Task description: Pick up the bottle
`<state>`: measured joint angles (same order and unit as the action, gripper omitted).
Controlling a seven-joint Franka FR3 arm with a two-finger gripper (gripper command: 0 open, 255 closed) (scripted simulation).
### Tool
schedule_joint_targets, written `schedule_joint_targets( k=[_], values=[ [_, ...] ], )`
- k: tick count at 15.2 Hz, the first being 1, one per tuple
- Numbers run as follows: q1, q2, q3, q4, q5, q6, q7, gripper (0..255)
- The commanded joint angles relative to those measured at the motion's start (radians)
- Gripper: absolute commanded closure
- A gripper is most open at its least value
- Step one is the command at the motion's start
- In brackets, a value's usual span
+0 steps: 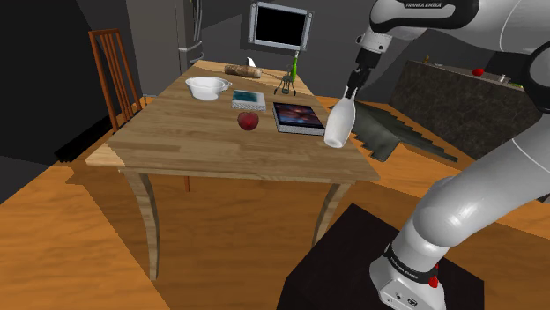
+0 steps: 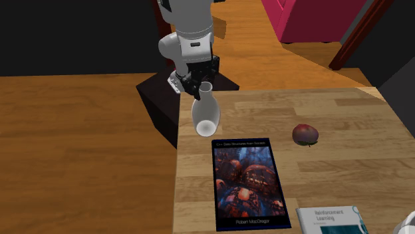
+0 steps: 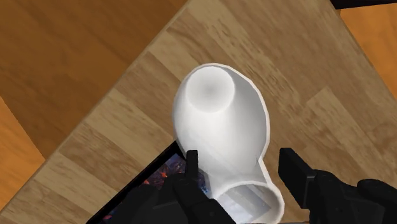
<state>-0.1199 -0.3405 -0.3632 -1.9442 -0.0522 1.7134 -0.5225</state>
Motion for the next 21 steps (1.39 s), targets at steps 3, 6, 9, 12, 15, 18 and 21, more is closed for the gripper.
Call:
schedule_joint_targets(
  k=[3, 6, 9, 12, 15, 18, 21],
  values=[
    [0.0, -0.001, 0.0, -0.003, 0.0, 0.003, 0.0, 255],
    [0.0, 0.001, -0.001, -0.002, 0.0, 0.003, 0.0, 255],
    [0.0, 0.0, 0.0, -0.002, 0.0, 0.003, 0.0, 255],
    [0.002, 0.009, 0.001, 0.046, 0.003, -0.038, 0.0, 255],
    [0.004, 0.02, 0.001, 0.097, 0.007, -0.078, -0.001, 255],
    [0.006, 0.033, 0.0, 0.151, 0.011, -0.119, -0.003, 255],
    [0.008, 0.048, -0.001, 0.207, 0.016, -0.161, -0.005, 255]
  ],
)
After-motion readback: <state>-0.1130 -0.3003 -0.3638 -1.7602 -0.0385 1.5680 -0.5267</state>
